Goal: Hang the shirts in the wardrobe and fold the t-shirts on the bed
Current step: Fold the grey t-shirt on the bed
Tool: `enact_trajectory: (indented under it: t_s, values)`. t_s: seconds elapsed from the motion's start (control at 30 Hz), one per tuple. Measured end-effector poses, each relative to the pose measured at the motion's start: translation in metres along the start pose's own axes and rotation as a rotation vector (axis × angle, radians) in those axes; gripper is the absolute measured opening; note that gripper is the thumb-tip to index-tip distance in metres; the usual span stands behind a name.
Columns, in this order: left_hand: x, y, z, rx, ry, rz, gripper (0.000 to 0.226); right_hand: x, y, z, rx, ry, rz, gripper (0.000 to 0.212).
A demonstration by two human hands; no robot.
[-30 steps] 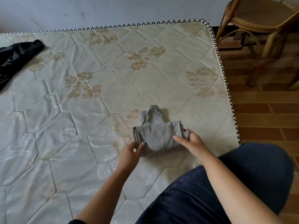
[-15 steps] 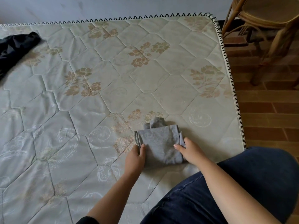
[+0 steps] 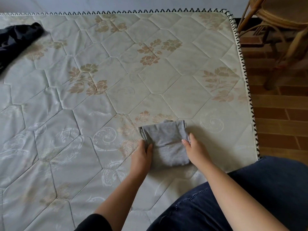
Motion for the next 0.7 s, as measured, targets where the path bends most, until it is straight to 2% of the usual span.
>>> enact_trajectory:
  t_s: [0.1, 0.23, 0.33, 0.4, 0.53, 0.63, 0.7]
  values:
    - [0.005, -0.007, 0.001, -0.034, -0.025, 0.024, 0.024, 0.003, -0.004, -0.004, 0.064, -0.054, -0.023, 0.024]
    - [0.002, -0.005, 0.001, -0.004, 0.009, -0.011, 0.027, -0.002, -0.002, -0.002, 0.011, -0.085, -0.086, 0.019]
    - [0.001, -0.003, 0.003, -0.014, 0.044, -0.052, 0.027, -0.003, -0.005, -0.002, -0.013, -0.094, -0.129, 0.024]
    - [0.004, -0.003, 0.005, -0.042, 0.032, -0.042, 0.026, 0.001, -0.008, -0.007, 0.042, -0.098, -0.119, 0.027]
    - [-0.002, -0.003, 0.008, -0.100, -0.091, -0.079, 0.028, -0.004, -0.009, -0.013, 0.110, -0.005, -0.204, 0.017]
    - [-0.013, -0.011, 0.007, -0.023, -0.173, -0.189, 0.039, -0.012, -0.006, -0.007, 0.055, 0.036, -0.322, 0.017]
    - [-0.017, -0.016, -0.002, 0.174, -0.193, -0.273, 0.034, -0.020, -0.006, 0.009, -0.142, 0.072, -0.454, 0.017]
Point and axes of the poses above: each hand's wrist, its own y-axis away from the middle knuckle, its own x-axis out of the palm, z = x × y, the point moved 6 cm from there along -y, towards the middle knuckle, and after that the axes turned 13 degrees about -z, right-handed, at the moved point
